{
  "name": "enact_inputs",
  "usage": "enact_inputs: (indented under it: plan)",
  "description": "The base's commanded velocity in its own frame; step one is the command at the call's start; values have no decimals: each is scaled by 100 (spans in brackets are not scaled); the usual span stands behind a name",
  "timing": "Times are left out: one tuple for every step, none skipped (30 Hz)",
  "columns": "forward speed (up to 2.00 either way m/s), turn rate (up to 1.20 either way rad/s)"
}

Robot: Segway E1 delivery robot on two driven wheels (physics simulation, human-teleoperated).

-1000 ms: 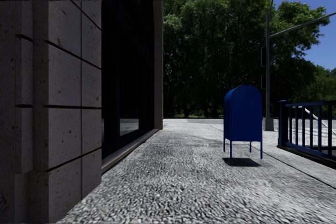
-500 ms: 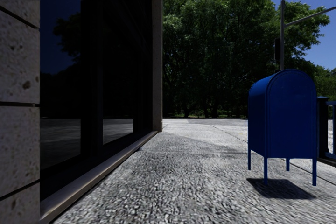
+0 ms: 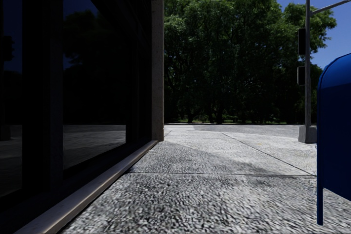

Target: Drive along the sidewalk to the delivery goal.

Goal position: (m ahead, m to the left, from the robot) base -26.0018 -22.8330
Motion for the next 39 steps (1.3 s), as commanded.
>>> enact_inputs:
  plan:
    - [179,-27]
    - [176,-27]
    - [173,-27]
    - [173,-27]
    - [170,-27]
    - [165,-31]
    - [165,-31]
    - [159,-41]
    - [155,-44]
    - [149,-45]
    - [149,-45]
    - [142,-45]
    - [134,-46]
    - [127,-49]
    - [127,-49]
    - [120,-51]
    - [112,-53]
    - [112,-53]
    - [110,-55]
    - [107,-57]
    - [107,-58]
    - [107,-58]
    - [106,-58]
    - [106,-58]
    - [106,-58]
    - [106,-58]
    - [106,-58]
    - [106,-58]
    - [106,-58]
    - [106,-58]
    - [108,-58]
    - [112,-58]
    - [112,-58]
    - [122,-58]
    - [129,-58]
    - [135,-58]
    - [135,-58]
    - [138,-58]
    - [139,-58]
